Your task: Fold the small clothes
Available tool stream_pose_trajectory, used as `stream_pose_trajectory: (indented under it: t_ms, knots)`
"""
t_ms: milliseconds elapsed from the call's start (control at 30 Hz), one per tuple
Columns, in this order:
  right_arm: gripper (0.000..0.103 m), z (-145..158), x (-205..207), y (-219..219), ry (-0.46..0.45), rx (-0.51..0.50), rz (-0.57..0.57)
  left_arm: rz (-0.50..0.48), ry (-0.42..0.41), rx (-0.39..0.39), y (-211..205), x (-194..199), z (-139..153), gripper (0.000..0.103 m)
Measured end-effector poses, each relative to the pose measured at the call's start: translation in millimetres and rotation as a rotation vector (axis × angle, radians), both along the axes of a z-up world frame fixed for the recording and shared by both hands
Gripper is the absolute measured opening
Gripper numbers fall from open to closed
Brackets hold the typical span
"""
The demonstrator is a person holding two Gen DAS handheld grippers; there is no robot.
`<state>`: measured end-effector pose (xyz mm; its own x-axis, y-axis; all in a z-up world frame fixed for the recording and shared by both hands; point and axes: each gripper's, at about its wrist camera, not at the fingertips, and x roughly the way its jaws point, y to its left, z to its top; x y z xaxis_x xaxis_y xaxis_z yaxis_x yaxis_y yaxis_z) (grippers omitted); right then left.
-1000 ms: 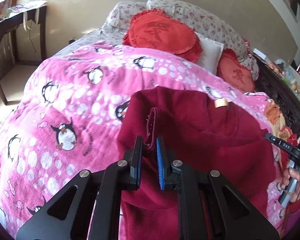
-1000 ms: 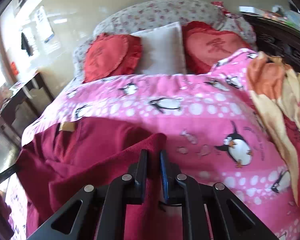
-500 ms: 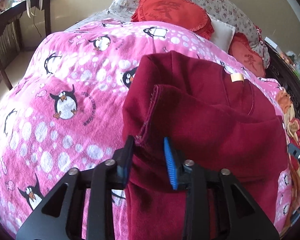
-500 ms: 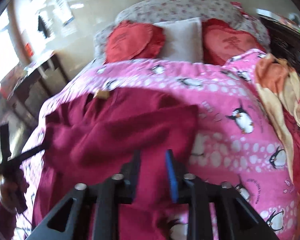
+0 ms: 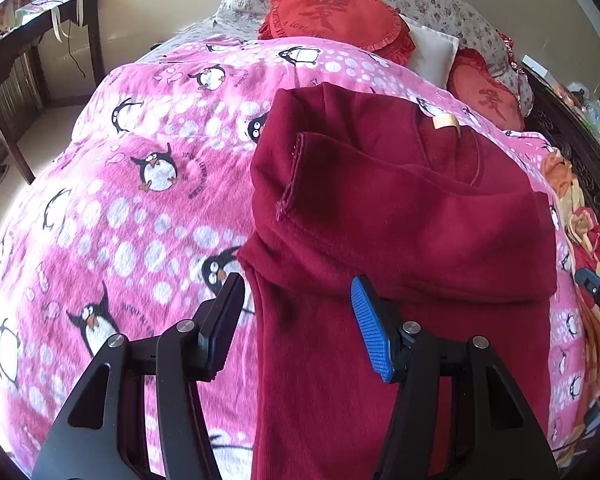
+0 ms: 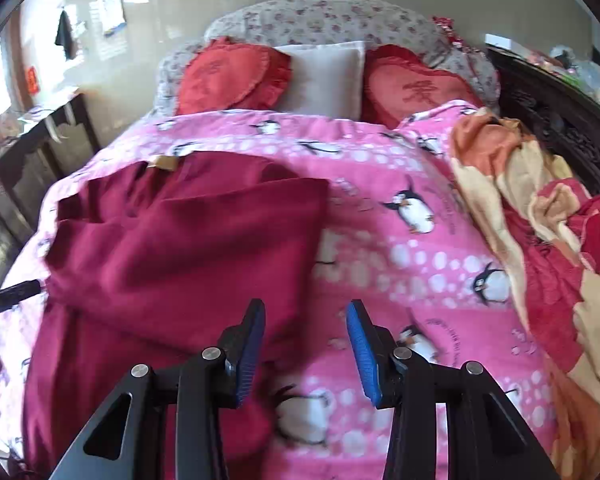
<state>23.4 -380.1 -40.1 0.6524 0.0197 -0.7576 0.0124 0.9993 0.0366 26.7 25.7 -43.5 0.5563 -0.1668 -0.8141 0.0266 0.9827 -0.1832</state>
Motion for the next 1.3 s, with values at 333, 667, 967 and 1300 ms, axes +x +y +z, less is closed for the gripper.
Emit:
stream_pose_trajectory:
  t_ms: [333,667,967,1300]
  knots:
    - [0.045,-11,-51,42,0.085,0.135,0.075,-0.081,-0.021,0.054,-13,-52,12,0.056]
    - [0.047,-29,-124,31,0.177,0.138,0.062,-0.131,0.067,-0.005,-5,-95,2,0.056]
    - [0.052,-33,-164,21,0.182,0.147,0.055,-0.101,0.103,0.050,11,-124,-9,0.056]
    - [0.057,-38,-179,25,0.211,0.180,0.064,-0.123,0.180,-0.012,18,-154,-19,0.056]
